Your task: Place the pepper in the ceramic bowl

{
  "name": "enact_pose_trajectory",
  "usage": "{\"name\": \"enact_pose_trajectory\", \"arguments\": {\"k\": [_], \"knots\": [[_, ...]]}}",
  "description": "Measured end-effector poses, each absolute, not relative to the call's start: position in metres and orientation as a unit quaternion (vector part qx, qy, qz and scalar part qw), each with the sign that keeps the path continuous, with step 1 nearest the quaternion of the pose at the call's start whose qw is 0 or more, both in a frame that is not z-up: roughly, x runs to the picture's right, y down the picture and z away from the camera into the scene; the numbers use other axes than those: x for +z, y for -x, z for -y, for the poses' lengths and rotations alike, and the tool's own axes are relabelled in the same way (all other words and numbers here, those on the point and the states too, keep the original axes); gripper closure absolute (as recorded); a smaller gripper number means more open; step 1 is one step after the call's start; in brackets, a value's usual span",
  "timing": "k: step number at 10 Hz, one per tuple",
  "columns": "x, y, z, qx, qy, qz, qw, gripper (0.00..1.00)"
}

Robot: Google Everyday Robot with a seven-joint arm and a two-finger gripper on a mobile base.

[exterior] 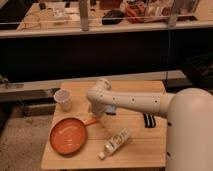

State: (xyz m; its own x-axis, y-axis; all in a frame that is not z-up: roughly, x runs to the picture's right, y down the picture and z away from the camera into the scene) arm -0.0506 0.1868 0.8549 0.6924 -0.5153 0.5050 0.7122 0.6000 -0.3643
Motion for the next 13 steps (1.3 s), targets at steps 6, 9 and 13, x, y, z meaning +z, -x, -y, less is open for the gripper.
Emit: {"name": "enact_pose_trajectory", "arguments": {"k": [6, 9, 13], "knots": [[0.842, 0.078, -0.196, -0.387, 0.265, 0.171, 0.867, 1.00], [0.798, 0.090, -0.149, -0.410, 0.221, 0.148, 0.873, 1.00], [0.739, 0.105, -0.089, -0.430, 0.170, 0.129, 0.877, 1.00]]}}
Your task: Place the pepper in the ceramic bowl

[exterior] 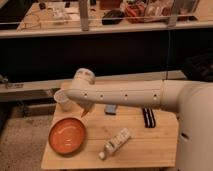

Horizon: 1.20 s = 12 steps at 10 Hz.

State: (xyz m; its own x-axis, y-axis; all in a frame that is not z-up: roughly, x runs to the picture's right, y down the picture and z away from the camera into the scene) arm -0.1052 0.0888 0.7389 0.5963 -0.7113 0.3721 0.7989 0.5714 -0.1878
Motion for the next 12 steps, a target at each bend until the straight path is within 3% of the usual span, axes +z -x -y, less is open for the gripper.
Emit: {"name": "enact_pose_trajectory", "arguments": {"k": [2, 5, 9, 10, 12], "knots": [[0.721, 0.126, -0.082, -0.436, 0.160, 0.177, 0.868, 0.98], [0.701, 0.181, -0.121, -0.465, 0.165, 0.318, 0.809, 0.71], [0.650, 0.215, -0.205, -0.558, 0.171, 0.474, 0.659, 0.29], [0.644, 0.217, -0.217, -0.566, 0.170, 0.484, 0.645, 0.23], [0.644, 0.219, -0.234, -0.561, 0.172, 0.482, 0.650, 0.20]]}}
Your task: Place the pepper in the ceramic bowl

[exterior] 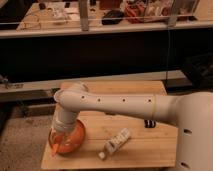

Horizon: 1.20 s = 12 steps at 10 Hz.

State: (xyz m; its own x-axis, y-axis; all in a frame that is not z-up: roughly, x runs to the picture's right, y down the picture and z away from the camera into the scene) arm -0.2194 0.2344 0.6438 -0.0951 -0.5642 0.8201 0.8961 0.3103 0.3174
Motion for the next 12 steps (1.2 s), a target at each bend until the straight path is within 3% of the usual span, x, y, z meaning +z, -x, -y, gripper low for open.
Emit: {"name": "enact_pose_trajectory", "arguments": {"k": [5, 9, 10, 12], "knots": [[0.686, 0.220, -0.208, -0.482, 0.189, 0.427, 0.741, 0.24], [0.703, 0.221, -0.186, -0.455, 0.222, 0.423, 0.751, 0.61], [0.697, 0.222, -0.191, -0.480, 0.212, 0.435, 0.732, 0.75], [0.679, 0.225, -0.210, -0.514, 0.200, 0.450, 0.703, 0.90]]}}
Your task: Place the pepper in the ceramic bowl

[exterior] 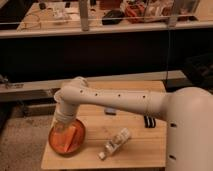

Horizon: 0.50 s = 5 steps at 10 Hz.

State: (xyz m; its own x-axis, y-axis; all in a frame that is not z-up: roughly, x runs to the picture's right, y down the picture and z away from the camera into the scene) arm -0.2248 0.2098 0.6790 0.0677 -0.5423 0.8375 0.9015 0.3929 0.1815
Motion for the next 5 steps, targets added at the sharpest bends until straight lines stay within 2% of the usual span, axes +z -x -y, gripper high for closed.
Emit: {"name": "enact_pose_trajectory", "arguments": {"k": [2, 5], "knots": [[0.660, 0.225, -0.229, -0.549, 0.184, 0.466, 0.669, 0.92], [0.654, 0.228, -0.234, -0.565, 0.180, 0.474, 0.651, 0.92]]}}
